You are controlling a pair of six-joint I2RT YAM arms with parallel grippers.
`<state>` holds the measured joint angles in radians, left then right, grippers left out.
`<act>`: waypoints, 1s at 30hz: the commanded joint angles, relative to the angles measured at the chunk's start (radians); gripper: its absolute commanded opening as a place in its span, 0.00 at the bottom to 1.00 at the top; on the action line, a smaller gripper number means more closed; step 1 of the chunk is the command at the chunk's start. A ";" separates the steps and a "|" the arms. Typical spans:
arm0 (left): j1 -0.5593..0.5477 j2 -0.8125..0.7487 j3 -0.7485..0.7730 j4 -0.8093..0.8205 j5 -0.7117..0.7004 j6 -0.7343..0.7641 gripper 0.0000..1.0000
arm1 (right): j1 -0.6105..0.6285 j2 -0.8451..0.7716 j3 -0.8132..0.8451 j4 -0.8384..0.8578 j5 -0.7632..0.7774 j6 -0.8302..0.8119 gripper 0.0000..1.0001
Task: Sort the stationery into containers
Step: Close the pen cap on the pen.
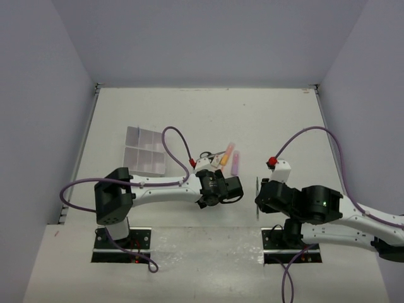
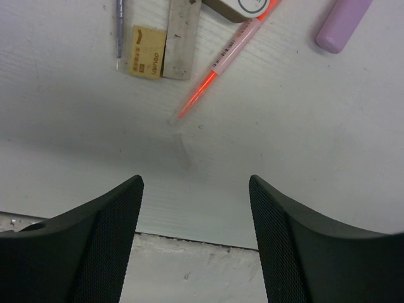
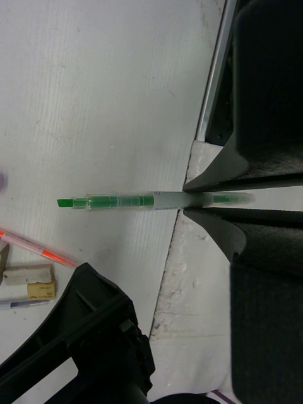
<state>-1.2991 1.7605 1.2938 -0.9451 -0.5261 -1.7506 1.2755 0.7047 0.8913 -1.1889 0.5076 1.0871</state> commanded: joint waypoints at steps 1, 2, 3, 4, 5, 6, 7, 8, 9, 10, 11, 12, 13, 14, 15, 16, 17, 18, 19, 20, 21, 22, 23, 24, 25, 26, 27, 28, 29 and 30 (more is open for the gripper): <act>-0.003 0.049 -0.007 0.020 0.002 -0.079 0.68 | -0.001 -0.012 -0.009 -0.014 0.048 0.044 0.00; -0.003 0.058 -0.007 0.023 0.002 -0.083 0.67 | -0.001 -0.012 -0.009 -0.014 0.050 0.044 0.00; -0.004 0.069 -0.006 0.023 -0.003 -0.083 0.67 | -0.001 -0.011 -0.009 -0.014 0.052 0.043 0.00; -0.004 0.082 -0.004 0.022 -0.008 -0.083 0.66 | -0.001 -0.011 -0.009 -0.014 0.054 0.044 0.00; -0.003 0.100 0.001 0.017 -0.008 -0.085 0.66 | -0.002 -0.011 -0.009 -0.014 0.055 0.045 0.00; -0.003 0.114 0.006 0.006 -0.009 -0.088 0.65 | -0.002 -0.012 -0.010 -0.014 0.055 0.046 0.00; -0.003 0.126 0.010 -0.001 -0.009 -0.091 0.63 | -0.002 -0.013 -0.011 -0.013 0.054 0.046 0.00; -0.003 0.134 0.010 -0.001 -0.008 -0.094 0.62 | -0.001 -0.015 -0.012 -0.010 0.053 0.045 0.00; -0.003 0.141 0.008 0.001 -0.008 -0.093 0.61 | -0.001 -0.017 -0.012 -0.009 0.052 0.043 0.00; -0.003 0.145 0.006 0.005 -0.008 -0.092 0.61 | -0.002 -0.018 -0.012 -0.009 0.052 0.042 0.00; -0.003 0.147 0.004 0.011 -0.010 -0.092 0.61 | -0.002 -0.018 -0.014 -0.007 0.050 0.041 0.00; -0.002 0.151 0.002 0.018 -0.014 -0.092 0.61 | -0.001 -0.018 -0.015 -0.003 0.049 0.039 0.00; -0.001 0.153 0.000 0.022 -0.017 -0.090 0.61 | -0.001 -0.016 -0.015 -0.001 0.047 0.037 0.00; 0.004 0.159 0.001 0.027 -0.020 -0.080 0.61 | -0.002 -0.009 -0.015 0.000 0.045 0.036 0.00; 0.008 0.164 0.002 0.034 -0.020 -0.071 0.61 | -0.001 -0.006 -0.015 0.001 0.045 0.034 0.00; 0.012 0.169 0.005 0.038 -0.020 -0.065 0.61 | -0.001 -0.003 -0.015 0.003 0.043 0.033 0.00; 0.015 0.174 0.008 0.037 -0.017 -0.062 0.61 | -0.001 0.002 -0.017 0.004 0.043 0.031 0.00; 0.016 0.182 0.010 0.036 -0.012 -0.059 0.61 | -0.001 0.010 -0.017 0.006 0.043 0.030 0.00; 0.018 0.186 0.011 0.034 -0.008 -0.059 0.61 | -0.001 0.015 -0.017 0.006 0.043 0.028 0.00; 0.018 0.187 0.012 0.033 -0.002 -0.062 0.60 | -0.001 0.022 -0.016 0.005 0.043 0.027 0.00; 0.017 0.189 0.012 0.031 0.003 -0.064 0.60 | -0.001 0.025 -0.015 0.005 0.044 0.027 0.00; 0.018 0.190 0.012 0.028 0.007 -0.064 0.60 | -0.001 0.027 -0.014 0.004 0.046 0.028 0.00; 0.018 0.192 0.013 0.017 0.008 -0.068 0.59 | -0.001 0.027 -0.013 0.002 0.048 0.029 0.00; 0.018 0.194 0.015 0.008 0.010 -0.073 0.59 | -0.001 0.025 -0.012 -0.001 0.052 0.034 0.00; 0.018 0.197 0.016 0.003 0.011 -0.078 0.59 | -0.001 0.021 -0.011 -0.006 0.059 0.043 0.00; 0.017 0.200 0.018 -0.003 0.012 -0.078 0.59 | -0.001 0.016 -0.013 -0.006 0.062 0.046 0.00; 0.018 0.203 0.021 -0.006 0.015 -0.079 0.59 | -0.001 0.009 -0.016 -0.001 0.063 0.045 0.00; 0.018 0.205 0.023 -0.008 0.016 -0.076 0.58 | -0.002 0.004 -0.018 0.001 0.063 0.044 0.00; 0.018 0.207 0.026 -0.009 0.018 -0.074 0.58 | -0.001 0.001 -0.019 0.002 0.063 0.043 0.00; 0.018 0.208 0.028 -0.012 0.021 -0.075 0.56 | -0.001 -0.001 -0.019 0.002 0.063 0.043 0.00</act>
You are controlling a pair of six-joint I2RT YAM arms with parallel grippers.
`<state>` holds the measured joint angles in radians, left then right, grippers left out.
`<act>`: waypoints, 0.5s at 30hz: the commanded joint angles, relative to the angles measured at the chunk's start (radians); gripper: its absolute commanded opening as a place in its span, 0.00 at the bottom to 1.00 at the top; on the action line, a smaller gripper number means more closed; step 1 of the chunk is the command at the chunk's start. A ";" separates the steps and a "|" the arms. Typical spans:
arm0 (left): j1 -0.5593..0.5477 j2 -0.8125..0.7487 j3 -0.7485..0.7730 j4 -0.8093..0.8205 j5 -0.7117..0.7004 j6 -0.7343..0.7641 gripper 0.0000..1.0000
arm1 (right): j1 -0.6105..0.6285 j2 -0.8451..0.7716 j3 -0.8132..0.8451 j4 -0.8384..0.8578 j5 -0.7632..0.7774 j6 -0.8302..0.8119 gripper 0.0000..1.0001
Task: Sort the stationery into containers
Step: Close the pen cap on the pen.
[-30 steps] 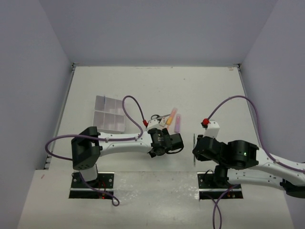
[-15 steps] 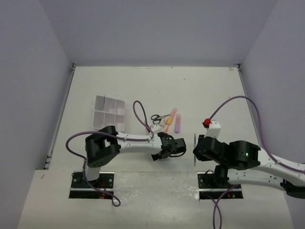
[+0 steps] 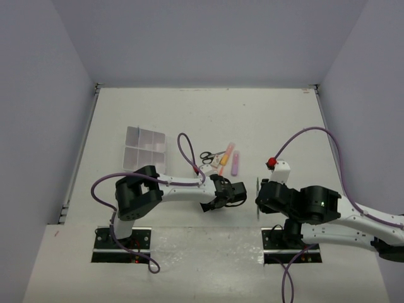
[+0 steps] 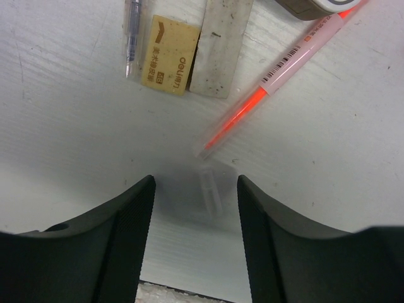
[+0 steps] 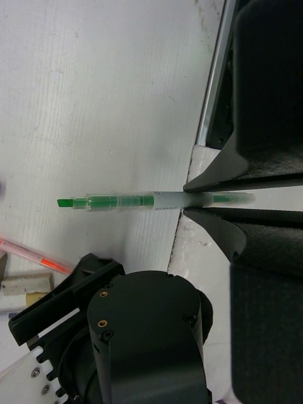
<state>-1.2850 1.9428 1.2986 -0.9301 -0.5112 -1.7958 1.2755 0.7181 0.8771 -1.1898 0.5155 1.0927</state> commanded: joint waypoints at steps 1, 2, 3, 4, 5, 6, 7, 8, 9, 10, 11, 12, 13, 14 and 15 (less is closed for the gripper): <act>0.004 0.027 0.027 -0.030 0.010 -0.030 0.54 | -0.001 -0.016 -0.004 0.003 0.055 0.038 0.00; 0.004 0.029 0.031 -0.034 0.015 -0.029 0.53 | -0.001 -0.016 -0.004 0.003 0.055 0.038 0.00; 0.003 0.030 0.033 -0.035 0.018 -0.028 0.52 | -0.001 -0.016 -0.004 0.003 0.055 0.038 0.00; 0.003 0.028 0.036 -0.038 0.020 -0.027 0.51 | -0.001 -0.015 -0.004 0.003 0.057 0.038 0.00; 0.003 0.028 0.036 -0.038 0.021 -0.026 0.46 | -0.001 -0.014 -0.004 0.003 0.057 0.038 0.00; 0.003 0.028 0.041 -0.045 0.024 -0.024 0.39 | 0.001 -0.014 -0.005 0.004 0.058 0.039 0.00; 0.003 0.028 0.043 -0.049 0.025 -0.022 0.37 | 0.000 -0.015 -0.005 0.004 0.059 0.039 0.00; 0.002 0.028 0.045 -0.053 0.026 -0.020 0.38 | -0.001 -0.017 -0.004 0.004 0.061 0.040 0.00; 0.001 0.028 0.046 -0.057 0.027 -0.019 0.39 | 0.000 -0.018 -0.005 0.004 0.062 0.041 0.00; 0.001 0.031 0.049 -0.062 0.029 -0.019 0.40 | 0.001 -0.020 -0.005 0.004 0.063 0.041 0.00; 0.001 0.035 0.053 -0.069 0.030 -0.019 0.40 | 0.001 -0.022 -0.004 0.004 0.064 0.041 0.00; 0.000 0.036 0.058 -0.073 0.031 -0.017 0.40 | -0.001 -0.023 -0.004 0.004 0.066 0.042 0.00; 0.003 0.041 0.062 -0.076 0.036 -0.017 0.40 | -0.001 -0.027 -0.004 0.004 0.067 0.042 0.00; 0.001 0.044 0.074 -0.079 0.045 -0.011 0.40 | -0.001 -0.034 -0.006 0.006 0.067 0.042 0.00; -0.001 0.047 0.081 -0.081 0.048 -0.008 0.40 | -0.001 -0.037 -0.006 0.007 0.069 0.041 0.00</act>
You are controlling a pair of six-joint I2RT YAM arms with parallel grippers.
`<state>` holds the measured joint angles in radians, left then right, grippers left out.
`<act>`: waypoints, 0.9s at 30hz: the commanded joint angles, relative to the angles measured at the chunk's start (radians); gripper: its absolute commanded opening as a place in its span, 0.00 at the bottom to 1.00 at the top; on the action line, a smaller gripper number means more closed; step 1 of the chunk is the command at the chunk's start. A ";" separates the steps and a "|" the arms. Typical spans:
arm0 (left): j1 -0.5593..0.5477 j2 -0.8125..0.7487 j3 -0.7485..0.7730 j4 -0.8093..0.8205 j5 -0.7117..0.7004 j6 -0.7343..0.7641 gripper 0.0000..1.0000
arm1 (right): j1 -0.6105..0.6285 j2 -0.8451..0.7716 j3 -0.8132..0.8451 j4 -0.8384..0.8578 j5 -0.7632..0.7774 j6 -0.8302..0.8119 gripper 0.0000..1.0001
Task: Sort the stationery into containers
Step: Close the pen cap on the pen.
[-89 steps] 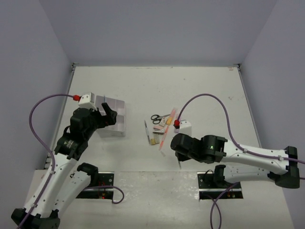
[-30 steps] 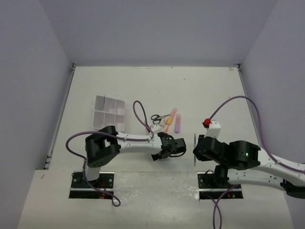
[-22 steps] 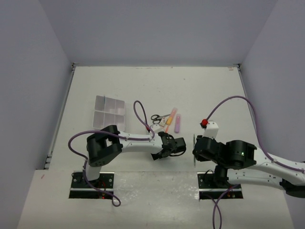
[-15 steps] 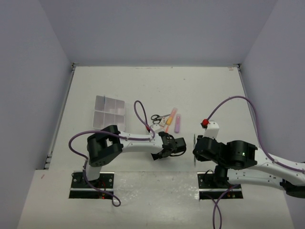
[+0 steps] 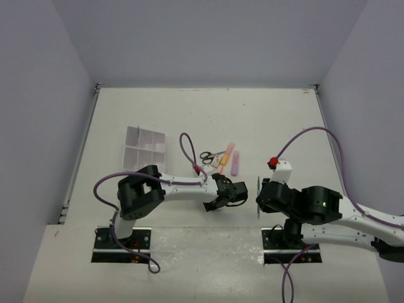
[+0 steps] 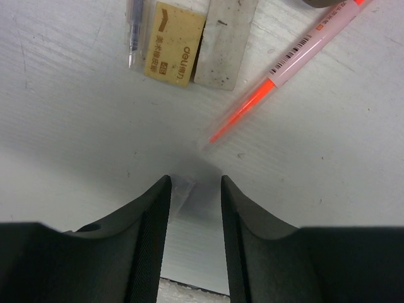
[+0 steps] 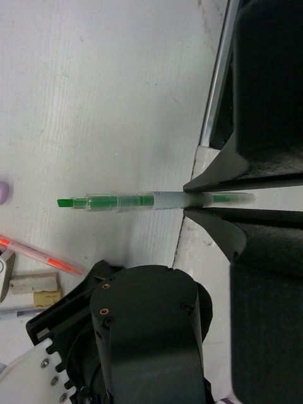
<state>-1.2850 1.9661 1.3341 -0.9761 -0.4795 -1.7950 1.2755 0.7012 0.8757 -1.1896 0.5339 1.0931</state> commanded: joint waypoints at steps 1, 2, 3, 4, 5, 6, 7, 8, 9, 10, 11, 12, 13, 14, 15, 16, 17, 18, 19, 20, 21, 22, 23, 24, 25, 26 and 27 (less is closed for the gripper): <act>-0.002 0.029 0.055 -0.042 0.018 -0.008 0.40 | -0.001 -0.026 -0.004 0.008 0.052 0.040 0.00; -0.005 0.032 0.059 -0.046 0.019 -0.006 0.40 | -0.001 -0.031 -0.005 0.009 0.051 0.039 0.00; -0.007 0.034 0.060 -0.049 0.019 -0.004 0.39 | -0.001 -0.034 -0.006 0.011 0.050 0.037 0.00; -0.009 0.033 0.058 -0.049 0.018 -0.002 0.34 | -0.001 -0.037 -0.006 0.012 0.048 0.036 0.00; -0.009 0.033 0.054 -0.048 0.015 0.004 0.28 | -0.001 -0.044 -0.007 0.014 0.047 0.034 0.00; -0.008 0.033 0.051 -0.047 0.016 0.013 0.28 | -0.001 -0.046 -0.007 0.016 0.045 0.031 0.00; -0.009 0.032 0.050 -0.048 0.016 0.022 0.28 | 0.000 -0.050 -0.008 0.016 0.044 0.030 0.00; -0.010 0.030 0.046 -0.049 0.014 0.029 0.29 | 0.001 -0.055 -0.009 0.016 0.045 0.030 0.00; -0.010 0.027 0.040 -0.047 0.011 0.037 0.29 | 0.001 -0.058 -0.009 0.016 0.046 0.031 0.00; -0.010 0.020 0.035 -0.043 0.009 0.047 0.30 | 0.000 -0.060 -0.010 0.018 0.046 0.031 0.00; -0.010 0.014 0.029 -0.033 0.008 0.066 0.30 | 0.000 -0.062 -0.011 0.019 0.046 0.031 0.00; -0.011 0.009 0.022 -0.019 0.007 0.091 0.29 | 0.001 -0.063 -0.012 0.019 0.047 0.031 0.00; -0.011 0.006 0.019 -0.014 0.008 0.112 0.30 | 0.000 -0.062 -0.012 0.020 0.047 0.031 0.00; -0.012 0.005 0.019 -0.011 0.010 0.128 0.30 | -0.001 -0.058 -0.011 0.019 0.048 0.031 0.00; -0.015 0.005 0.019 -0.005 0.010 0.138 0.30 | -0.001 -0.055 -0.010 0.017 0.048 0.031 0.00; -0.019 0.005 0.018 0.000 0.013 0.146 0.30 | 0.000 -0.053 -0.009 0.016 0.049 0.031 0.00; -0.022 0.005 0.016 0.003 0.020 0.153 0.30 | 0.001 -0.051 -0.009 0.016 0.049 0.031 0.00; -0.024 0.005 0.012 0.012 0.025 0.167 0.30 | 0.000 -0.048 -0.008 0.015 0.049 0.031 0.00; -0.025 0.006 0.009 0.020 0.030 0.179 0.30 | -0.001 -0.046 -0.007 0.015 0.049 0.032 0.00; -0.026 0.007 0.005 0.027 0.039 0.182 0.31 | -0.001 -0.045 -0.007 0.015 0.048 0.032 0.00; -0.027 0.008 0.002 0.034 0.043 0.185 0.32 | -0.001 -0.045 -0.008 0.015 0.048 0.033 0.00; -0.028 0.008 -0.001 0.040 0.044 0.189 0.33 | -0.001 -0.045 -0.009 0.016 0.049 0.033 0.00; -0.028 0.007 -0.006 0.043 0.044 0.191 0.33 | -0.001 -0.046 -0.009 0.016 0.049 0.033 0.00; -0.028 0.006 -0.009 0.052 0.045 0.196 0.34 | 0.000 -0.046 -0.009 0.017 0.049 0.033 0.00; -0.028 0.002 -0.013 0.060 0.045 0.201 0.34 | 0.000 -0.046 -0.008 0.017 0.049 0.032 0.00; -0.028 -0.004 -0.017 0.065 0.045 0.205 0.34 | 0.000 -0.045 -0.008 0.015 0.048 0.030 0.00; -0.028 -0.007 -0.020 0.068 0.047 0.206 0.34 | 0.000 -0.045 -0.007 0.015 0.046 0.030 0.00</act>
<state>-1.3050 1.9770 1.3467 -0.9508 -0.4557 -1.6187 1.2755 0.6479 0.8745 -1.1885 0.5343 1.0927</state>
